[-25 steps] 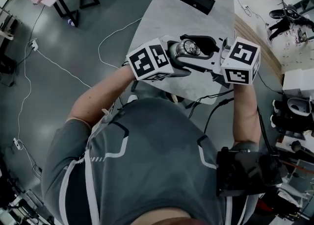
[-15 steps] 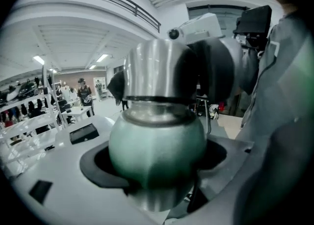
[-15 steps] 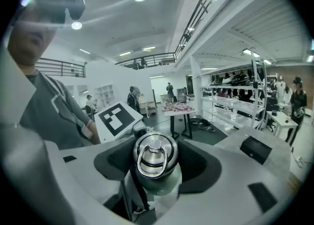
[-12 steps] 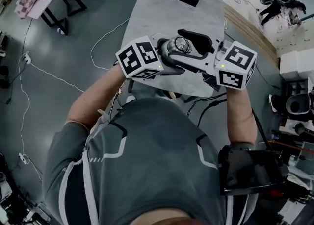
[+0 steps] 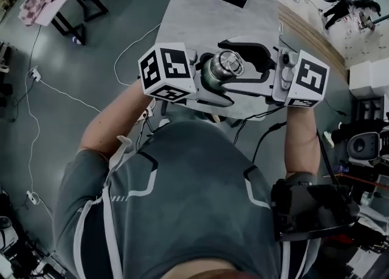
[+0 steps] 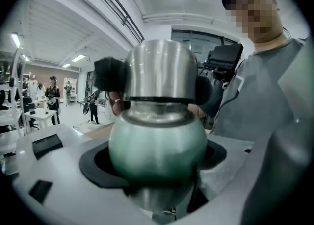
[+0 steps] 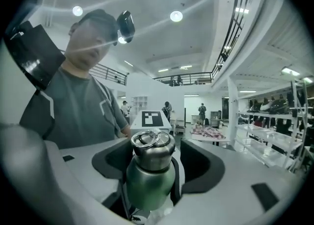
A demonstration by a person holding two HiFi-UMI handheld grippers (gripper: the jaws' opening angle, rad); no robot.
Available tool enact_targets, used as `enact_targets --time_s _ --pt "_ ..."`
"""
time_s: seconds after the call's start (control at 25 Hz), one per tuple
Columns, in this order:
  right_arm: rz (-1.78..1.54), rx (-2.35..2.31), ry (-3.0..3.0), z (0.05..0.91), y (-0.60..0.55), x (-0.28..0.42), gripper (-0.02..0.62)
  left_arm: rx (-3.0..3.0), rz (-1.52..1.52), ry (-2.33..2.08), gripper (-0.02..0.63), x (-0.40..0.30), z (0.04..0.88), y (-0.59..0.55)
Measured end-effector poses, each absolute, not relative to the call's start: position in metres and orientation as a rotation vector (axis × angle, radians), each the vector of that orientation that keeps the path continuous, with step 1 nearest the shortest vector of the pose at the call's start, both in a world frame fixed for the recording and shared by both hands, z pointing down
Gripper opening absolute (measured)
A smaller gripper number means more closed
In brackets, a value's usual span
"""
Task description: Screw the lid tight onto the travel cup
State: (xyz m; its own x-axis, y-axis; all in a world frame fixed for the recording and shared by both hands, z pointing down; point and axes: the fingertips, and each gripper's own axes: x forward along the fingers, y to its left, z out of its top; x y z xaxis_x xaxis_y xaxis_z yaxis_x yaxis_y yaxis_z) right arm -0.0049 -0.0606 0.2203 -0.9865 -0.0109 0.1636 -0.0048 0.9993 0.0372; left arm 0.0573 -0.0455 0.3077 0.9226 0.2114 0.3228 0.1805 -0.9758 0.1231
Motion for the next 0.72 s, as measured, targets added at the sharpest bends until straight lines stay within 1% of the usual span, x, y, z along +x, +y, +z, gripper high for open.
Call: enact_targets --time_s 0.04,0.08,0.12,0.36,0.44,0.56,0.72 --pt "-0.044 0.003 -3.001 0.218 -0.06 -0.004 0.308 2.993 0.519 0.312 0.402 0.058 0.307 -0.044" --pt "-0.031 -0.007 -3.024 0.216 -0.059 -0.003 0.276 2.996 0.526 0.313 0.402 0.058 0.309 -0.043" --pt "-0.021 -0.017 -3.039 0.215 -0.058 -0.001 0.268 2.999 0.534 0.311 0.402 0.059 0.31 -0.042" --pt "0.016 0.005 -3.056 0.228 -0.052 0.01 0.268 3.011 0.587 0.249 0.402 0.069 0.326 -0.038" --pt "0.003 0.128 -3.038 0.229 -0.061 0.011 0.267 3.008 0.612 0.126 0.402 0.069 0.327 -0.052" --pt "-0.03 0.43 -2.94 0.236 -0.084 0.014 0.265 2.985 0.717 -0.138 0.402 0.067 0.335 -0.084" --pt "0.064 0.728 -2.839 0.252 -0.107 0.016 0.265 2.973 0.881 -0.347 0.402 0.059 0.353 -0.112"
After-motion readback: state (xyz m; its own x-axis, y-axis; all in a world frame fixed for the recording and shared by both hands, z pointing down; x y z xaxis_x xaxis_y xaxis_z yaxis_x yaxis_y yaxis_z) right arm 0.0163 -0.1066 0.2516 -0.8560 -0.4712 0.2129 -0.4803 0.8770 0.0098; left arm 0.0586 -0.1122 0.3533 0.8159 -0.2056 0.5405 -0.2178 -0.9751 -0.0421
